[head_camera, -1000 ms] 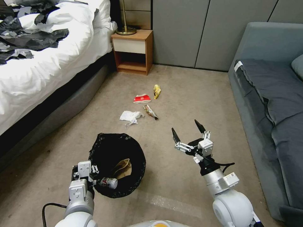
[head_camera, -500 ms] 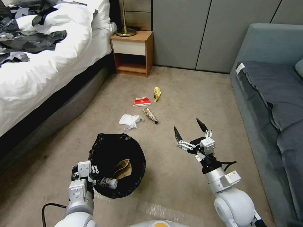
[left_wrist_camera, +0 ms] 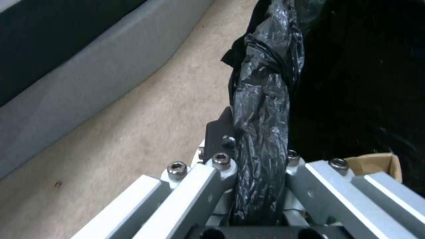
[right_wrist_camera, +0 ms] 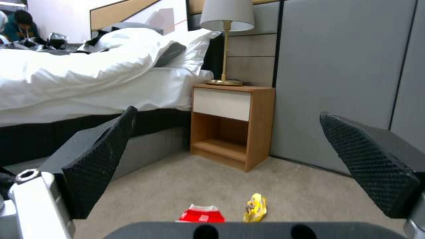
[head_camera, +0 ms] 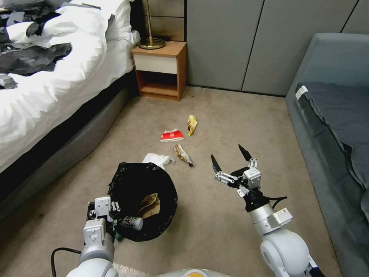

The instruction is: Pick up the trash bin, then pick up the garbage from the floor and place it into the trash bin.

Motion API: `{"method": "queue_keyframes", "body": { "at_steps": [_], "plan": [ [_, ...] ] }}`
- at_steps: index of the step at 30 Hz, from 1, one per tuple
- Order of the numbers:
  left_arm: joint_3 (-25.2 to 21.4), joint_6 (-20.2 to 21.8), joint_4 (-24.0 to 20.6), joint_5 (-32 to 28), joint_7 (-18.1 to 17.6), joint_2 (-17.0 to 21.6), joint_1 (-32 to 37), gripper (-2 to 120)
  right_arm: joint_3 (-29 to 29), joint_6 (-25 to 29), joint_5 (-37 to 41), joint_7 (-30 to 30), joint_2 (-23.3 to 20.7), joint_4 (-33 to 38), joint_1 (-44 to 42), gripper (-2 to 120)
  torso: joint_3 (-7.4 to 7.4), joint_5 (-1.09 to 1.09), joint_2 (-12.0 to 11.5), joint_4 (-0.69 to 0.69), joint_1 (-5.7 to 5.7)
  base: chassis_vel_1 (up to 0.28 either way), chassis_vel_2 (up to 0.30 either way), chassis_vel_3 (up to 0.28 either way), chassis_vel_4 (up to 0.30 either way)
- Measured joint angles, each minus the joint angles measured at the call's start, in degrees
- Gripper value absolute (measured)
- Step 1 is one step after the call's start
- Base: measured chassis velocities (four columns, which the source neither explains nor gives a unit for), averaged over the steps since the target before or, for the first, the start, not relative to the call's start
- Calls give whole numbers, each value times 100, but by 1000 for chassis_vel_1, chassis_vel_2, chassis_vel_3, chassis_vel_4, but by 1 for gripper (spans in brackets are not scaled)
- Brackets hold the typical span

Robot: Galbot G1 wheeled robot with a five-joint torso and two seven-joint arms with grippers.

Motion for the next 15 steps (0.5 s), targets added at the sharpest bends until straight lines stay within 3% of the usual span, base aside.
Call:
{"method": "queue_keyframes", "body": {
  "at_steps": [8, 15],
  "plan": [
    [37, -10, 12, 18, -2, -29, 4, 2, -44, 33, -57, -32, 24, -38, 8, 100, 1, -1, 0, 0, 1, -188, 185, 180, -180],
    [26, -10, 12, 19, -4, -28, 0, 2, -52, 67, -57, -86, 27, -69, 43, 100, 0, -1, 0, 0, 1, -36, 52, 43, -39]
  ]
}}
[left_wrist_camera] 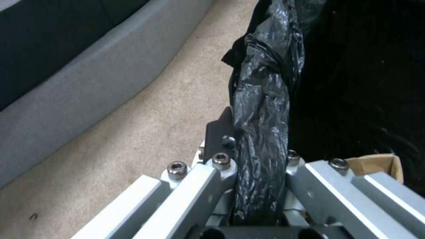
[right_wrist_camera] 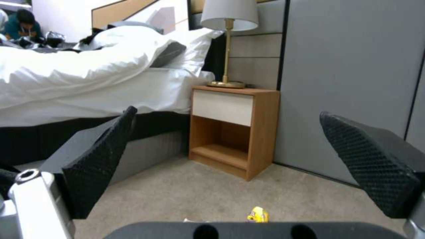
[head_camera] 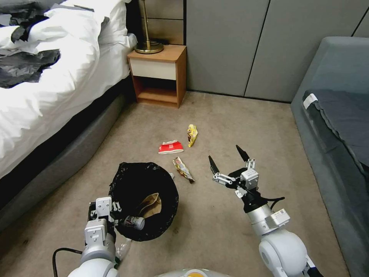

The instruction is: Pick up the trash bin, then pick up the garbage from the floor and place it into the trash bin.

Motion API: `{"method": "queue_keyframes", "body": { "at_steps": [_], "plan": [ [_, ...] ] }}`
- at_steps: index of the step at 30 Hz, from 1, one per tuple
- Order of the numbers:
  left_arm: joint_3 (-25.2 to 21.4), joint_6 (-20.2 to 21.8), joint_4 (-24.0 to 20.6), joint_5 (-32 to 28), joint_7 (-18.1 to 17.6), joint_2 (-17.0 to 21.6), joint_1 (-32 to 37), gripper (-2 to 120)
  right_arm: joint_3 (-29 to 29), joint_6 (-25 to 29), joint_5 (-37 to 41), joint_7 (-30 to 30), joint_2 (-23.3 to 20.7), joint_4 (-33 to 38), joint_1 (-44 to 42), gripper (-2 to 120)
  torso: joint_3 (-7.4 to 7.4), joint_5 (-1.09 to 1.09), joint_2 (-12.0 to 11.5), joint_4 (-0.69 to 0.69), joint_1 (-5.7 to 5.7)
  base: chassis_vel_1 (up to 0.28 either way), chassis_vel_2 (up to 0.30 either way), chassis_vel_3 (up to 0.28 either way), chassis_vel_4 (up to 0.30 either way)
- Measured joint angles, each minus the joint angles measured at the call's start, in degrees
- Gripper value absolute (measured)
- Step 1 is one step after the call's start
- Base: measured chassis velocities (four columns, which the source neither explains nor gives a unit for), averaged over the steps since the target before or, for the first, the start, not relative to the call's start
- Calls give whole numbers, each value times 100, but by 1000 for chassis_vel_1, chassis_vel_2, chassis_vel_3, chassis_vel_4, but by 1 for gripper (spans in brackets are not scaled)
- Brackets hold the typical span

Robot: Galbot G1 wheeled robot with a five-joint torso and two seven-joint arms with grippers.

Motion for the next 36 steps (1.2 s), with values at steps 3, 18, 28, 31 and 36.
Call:
{"method": "queue_keyframes", "body": {
  "at_steps": [3, 18, 28, 31, 36],
  "plan": [
    [3, 0, 0, 1, 0, -2, 0, 2, -2, 1, 0, -4, -5, -25, 28, 100, -1, 0, 0, -1, 0, 0, 0, 0, 0],
    [-48, 0, 1, -8, -6, -11, 3, 2, -796, -552, 253, 183, -634, -1166, 1655, 100, 0, 0, 0, 0, 0, 0, 0, 0, 0],
    [-65, 5, 120, 2, -13, -36, -39, 2, -2196, -1532, 725, 159, -780, -2747, 3259, 100, 0, 0, 0, 0, 0, 0, 0, 0, 0],
    [-64, 11, 126, 18, -17, -38, -28, 2, -2743, -1679, 705, 132, -629, -3497, 3765, 100, 0, 0, 0, -1, 0, 0, 0, 0, 0],
    [-74, 12, 126, 20, -18, -38, -5, 2, -3171, -1619, 553, 3, -394, -4147, 4195, 100, 1, 0, -1, 0, 0, 0, 0, 0, 0]
  ]
}}
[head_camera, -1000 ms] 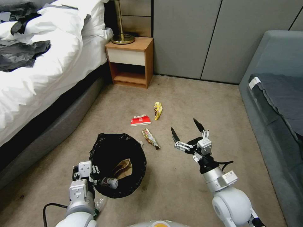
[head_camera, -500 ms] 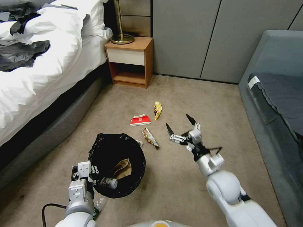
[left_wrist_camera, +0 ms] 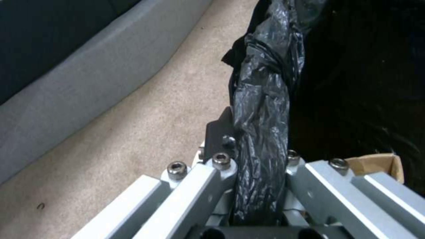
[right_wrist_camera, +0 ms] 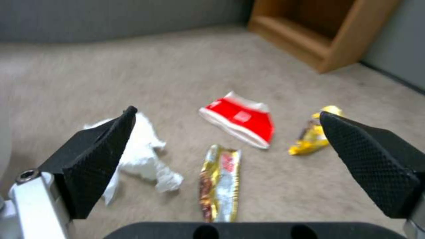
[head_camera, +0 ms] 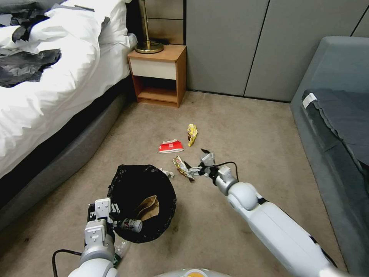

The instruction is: Pick up the trash bin, then pick up the garbage from the floor and place it into the trash bin.

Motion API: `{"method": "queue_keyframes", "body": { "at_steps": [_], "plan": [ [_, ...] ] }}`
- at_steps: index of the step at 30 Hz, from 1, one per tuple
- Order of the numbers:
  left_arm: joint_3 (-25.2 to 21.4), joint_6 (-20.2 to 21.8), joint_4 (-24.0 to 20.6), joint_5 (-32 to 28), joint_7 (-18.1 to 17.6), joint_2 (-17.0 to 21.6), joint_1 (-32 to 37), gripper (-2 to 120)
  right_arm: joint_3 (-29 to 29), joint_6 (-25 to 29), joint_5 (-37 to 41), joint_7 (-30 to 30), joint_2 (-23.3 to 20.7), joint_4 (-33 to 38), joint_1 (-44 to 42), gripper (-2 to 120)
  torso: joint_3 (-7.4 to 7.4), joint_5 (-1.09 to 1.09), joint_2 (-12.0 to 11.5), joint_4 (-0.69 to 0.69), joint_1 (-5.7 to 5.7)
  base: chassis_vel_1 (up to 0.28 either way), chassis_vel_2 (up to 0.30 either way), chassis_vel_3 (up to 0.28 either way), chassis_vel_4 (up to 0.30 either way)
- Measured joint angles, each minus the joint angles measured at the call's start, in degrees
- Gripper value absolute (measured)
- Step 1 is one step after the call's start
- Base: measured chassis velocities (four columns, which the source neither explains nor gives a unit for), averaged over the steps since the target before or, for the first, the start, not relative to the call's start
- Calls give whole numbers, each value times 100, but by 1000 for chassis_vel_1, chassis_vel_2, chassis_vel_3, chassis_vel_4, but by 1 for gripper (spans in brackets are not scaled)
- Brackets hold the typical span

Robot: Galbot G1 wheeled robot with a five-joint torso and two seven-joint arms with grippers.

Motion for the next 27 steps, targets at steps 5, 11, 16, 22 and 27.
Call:
{"method": "queue_keyframes", "body": {
  "at_steps": [5, 11, 16, 22, 27],
  "plan": [
    [9, -6, 19, 24, -2, -25, 29, 2, -537, 157, -268, -286, 267, -992, 509, 100, 0, 0, 0, 0, -1, 0, 0, 0, 0],
    [19, -37, 53, 51, -6, -69, 45, 2, -634, 397, -625, -632, 608, -2042, 807, 100, 0, -1, 0, -1, -1, 0, 0, 0, 0],
    [26, -57, 69, 64, -12, -93, 49, 2, -495, 568, -821, -889, 898, -2701, 915, 100, 0, 0, 0, 0, -1, 0, 0, 0, 0],
    [32, -99, 65, 80, -15, -111, 94, 2, -213, 409, -777, -1027, 1224, -3424, 1059, 100, -1, -1, 0, -1, -1, 0, 0, 0, 0],
    [46, -155, 59, 123, -16, -135, 149, 2, -92, 154, -553, -1075, 1378, -3731, 1172, 100, -1, 0, 0, 0, -1, 0, 0, 0, 0]
  ]
}}
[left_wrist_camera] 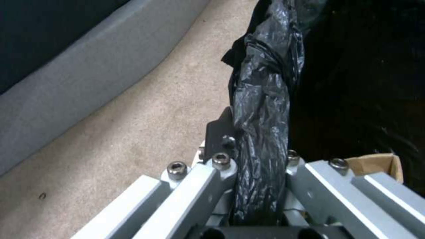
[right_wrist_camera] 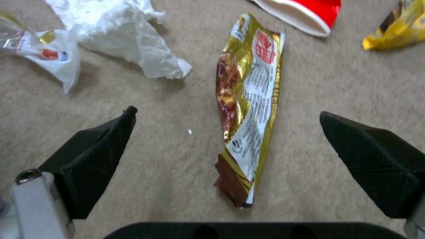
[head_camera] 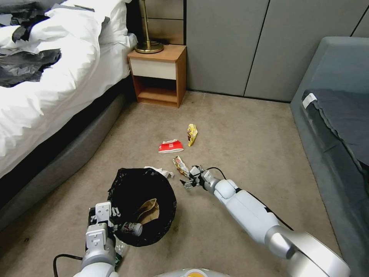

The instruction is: Pick up the trash bin, then pick up the garbage from the floor and place it into the trash bin.

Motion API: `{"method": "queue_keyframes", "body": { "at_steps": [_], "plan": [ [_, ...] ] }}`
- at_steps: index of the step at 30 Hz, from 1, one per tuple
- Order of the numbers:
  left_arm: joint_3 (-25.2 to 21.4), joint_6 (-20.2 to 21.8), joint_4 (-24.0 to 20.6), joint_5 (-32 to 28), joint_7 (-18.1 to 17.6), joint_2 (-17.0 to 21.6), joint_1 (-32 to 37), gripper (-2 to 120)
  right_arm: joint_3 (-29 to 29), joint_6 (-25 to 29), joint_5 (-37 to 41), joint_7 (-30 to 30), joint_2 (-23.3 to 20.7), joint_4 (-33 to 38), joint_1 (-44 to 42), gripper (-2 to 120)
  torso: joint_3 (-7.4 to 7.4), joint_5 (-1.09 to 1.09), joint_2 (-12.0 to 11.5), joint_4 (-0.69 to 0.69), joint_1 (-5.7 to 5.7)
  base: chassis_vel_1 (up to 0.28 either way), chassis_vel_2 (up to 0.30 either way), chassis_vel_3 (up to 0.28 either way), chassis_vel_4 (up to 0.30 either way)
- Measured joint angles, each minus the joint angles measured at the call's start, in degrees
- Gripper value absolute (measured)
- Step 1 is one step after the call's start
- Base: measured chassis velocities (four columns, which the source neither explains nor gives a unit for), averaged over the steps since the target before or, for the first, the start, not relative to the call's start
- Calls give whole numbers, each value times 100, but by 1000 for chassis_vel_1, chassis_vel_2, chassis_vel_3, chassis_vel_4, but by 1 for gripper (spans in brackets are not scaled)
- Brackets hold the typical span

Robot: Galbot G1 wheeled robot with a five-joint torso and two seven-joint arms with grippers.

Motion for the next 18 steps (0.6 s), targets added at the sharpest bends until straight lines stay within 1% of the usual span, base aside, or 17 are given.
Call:
{"method": "queue_keyframes", "body": {
  "at_steps": [2, 3, 5, 6, 8, 10, 18],
  "plan": [
    [19, -20, -7, 38, 0, -20, 20, 2, 5, -199, 210, -33, 51, -110, 69, 100, 0, 0, 0, 0, 0, 0, 0, 0, 0],
    [19, -20, -7, 38, 0, -20, 20, 2, 5, -199, 210, -33, 51, -110, 69, 100, 0, 0, 0, 0, 0, 0, 0, 0, 0],
    [30, -35, -29, 100, -1, -43, 53, 2, 20, -481, 489, -84, 127, -226, 168, 100, 0, 0, 0, -1, 0, 0, 0, 0, 0],
    [30, -35, -29, 100, -1, -43, 53, 2, 20, -481, 489, -84, 127, -226, 168, 100, 0, 0, 0, -1, 0, 0, 0, 0, 0],
    [32, -57, -61, 167, -1, -75, 104, 2, 63, -741, 781, -77, 251, -373, 283, 100, 0, 0, 0, 0, 0, 0, 0, 0, 0],
    [32, -82, -95, 226, -1, -110, 160, 2, 107, -890, 930, -32, 381, -533, 376, 100, 0, 0, 0, 1, 0, 0, 0, 0, 0],
    [12, -105, -206, 338, -1, -171, 250, 2, 207, -1020, 887, 101, 577, -827, 483, 100, 0, 0, 0, 0, 0, 0, 0, 0, 0]
  ]
}}
